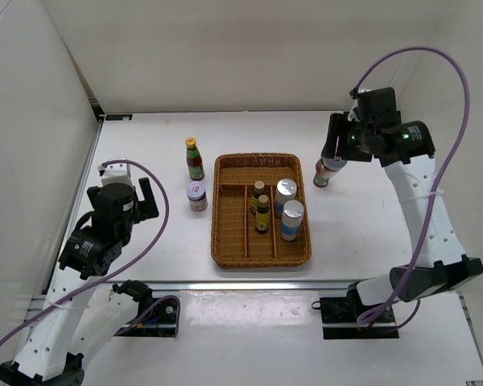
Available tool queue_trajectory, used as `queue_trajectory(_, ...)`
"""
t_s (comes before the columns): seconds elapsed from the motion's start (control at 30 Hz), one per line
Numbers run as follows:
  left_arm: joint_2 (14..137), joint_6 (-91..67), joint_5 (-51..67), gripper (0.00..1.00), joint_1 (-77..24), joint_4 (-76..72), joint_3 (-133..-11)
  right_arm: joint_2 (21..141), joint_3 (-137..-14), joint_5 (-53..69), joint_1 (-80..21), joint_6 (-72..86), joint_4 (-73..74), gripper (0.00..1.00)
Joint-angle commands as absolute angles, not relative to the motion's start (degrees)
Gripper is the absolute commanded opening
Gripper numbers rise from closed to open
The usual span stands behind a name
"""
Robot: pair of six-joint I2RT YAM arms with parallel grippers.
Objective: Organize the condiment bottles
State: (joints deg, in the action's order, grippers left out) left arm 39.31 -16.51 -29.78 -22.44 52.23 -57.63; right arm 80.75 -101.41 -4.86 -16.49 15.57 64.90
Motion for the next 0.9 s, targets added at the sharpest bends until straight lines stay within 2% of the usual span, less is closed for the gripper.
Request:
queue_trajectory(0.0, 39.29, -16.35, -29.53, 1.0, -22.15, 51.33, -57.92, 81.91, -111.84, -2.29, -19.24, 15.9, 67.24, 0.05)
queue_trajectory(0.17, 39.29, -15.83, -29.53, 1.0, -22.15, 51.33, -57.92, 88.66, -123.2, -0.79, -26.96, 17.04, 67.85, 0.0)
queue_trajectory(0.37, 39.29, -15.82, -29.53, 1.0, -22.15, 51.33, -57.92, 94.39, -129.02, 0.44, -33.3, 17.58, 67.07, 0.0)
queue_trajectory(0.6, 39.29, -15.82, -29.53, 1.0, -22.15, 51.33, -57.92, 99.39, -128.5, -0.79, -42.44, 18.81, 62.76, 0.0)
queue_trajectory(0.87, 38.76, -15.82, -29.53, 1.0, -22.15, 51.33, -57.92, 104.58, -127.1, -0.27, -47.02, 19.34, 58.81, 0.0)
